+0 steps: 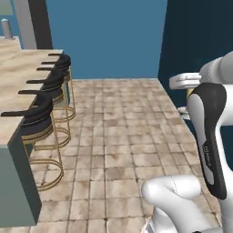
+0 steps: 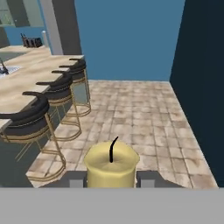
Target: Get the candle and the beer from the cabinet and move them to the dining counter.
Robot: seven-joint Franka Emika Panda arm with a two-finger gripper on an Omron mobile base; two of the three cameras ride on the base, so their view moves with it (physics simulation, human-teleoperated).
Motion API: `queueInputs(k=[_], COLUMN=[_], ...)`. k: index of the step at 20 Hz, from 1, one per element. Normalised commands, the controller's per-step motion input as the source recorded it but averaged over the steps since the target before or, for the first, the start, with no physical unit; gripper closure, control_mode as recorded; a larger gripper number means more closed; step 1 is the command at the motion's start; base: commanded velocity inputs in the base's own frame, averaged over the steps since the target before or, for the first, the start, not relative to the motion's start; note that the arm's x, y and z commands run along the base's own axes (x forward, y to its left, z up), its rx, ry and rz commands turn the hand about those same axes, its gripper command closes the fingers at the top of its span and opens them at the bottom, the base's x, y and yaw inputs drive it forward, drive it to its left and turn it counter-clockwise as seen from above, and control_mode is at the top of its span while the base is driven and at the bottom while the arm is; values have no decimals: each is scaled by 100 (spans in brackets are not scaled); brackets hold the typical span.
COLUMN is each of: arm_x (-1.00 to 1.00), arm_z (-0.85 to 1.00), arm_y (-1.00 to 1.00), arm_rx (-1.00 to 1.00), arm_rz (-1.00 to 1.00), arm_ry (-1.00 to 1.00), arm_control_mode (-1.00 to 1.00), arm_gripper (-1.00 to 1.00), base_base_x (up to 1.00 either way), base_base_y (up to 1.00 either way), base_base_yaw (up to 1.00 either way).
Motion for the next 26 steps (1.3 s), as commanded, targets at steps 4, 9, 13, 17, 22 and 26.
queueInputs(k=[4, 9, 13, 17, 22, 26], arm_x=[0, 0, 0, 0, 0, 0], arm_z=[0, 0, 0, 0, 0, 0], arm_y=[0, 0, 0, 0, 0, 0], arm_rx=[0, 0, 0, 0, 0, 0], arm_rz=[0, 0, 0, 0, 0, 0], arm_ry=[0, 0, 0, 0, 0, 0], arm_control_mode=[100, 100, 100, 100, 100, 100], arm_gripper=[100, 100, 100, 100, 100, 100], base_base_x=[79, 78, 67, 65, 74, 76], base_base_y=[-58, -64, -75, -79, -80, -79], base_base_yaw=[55, 50, 42, 40, 42, 43])
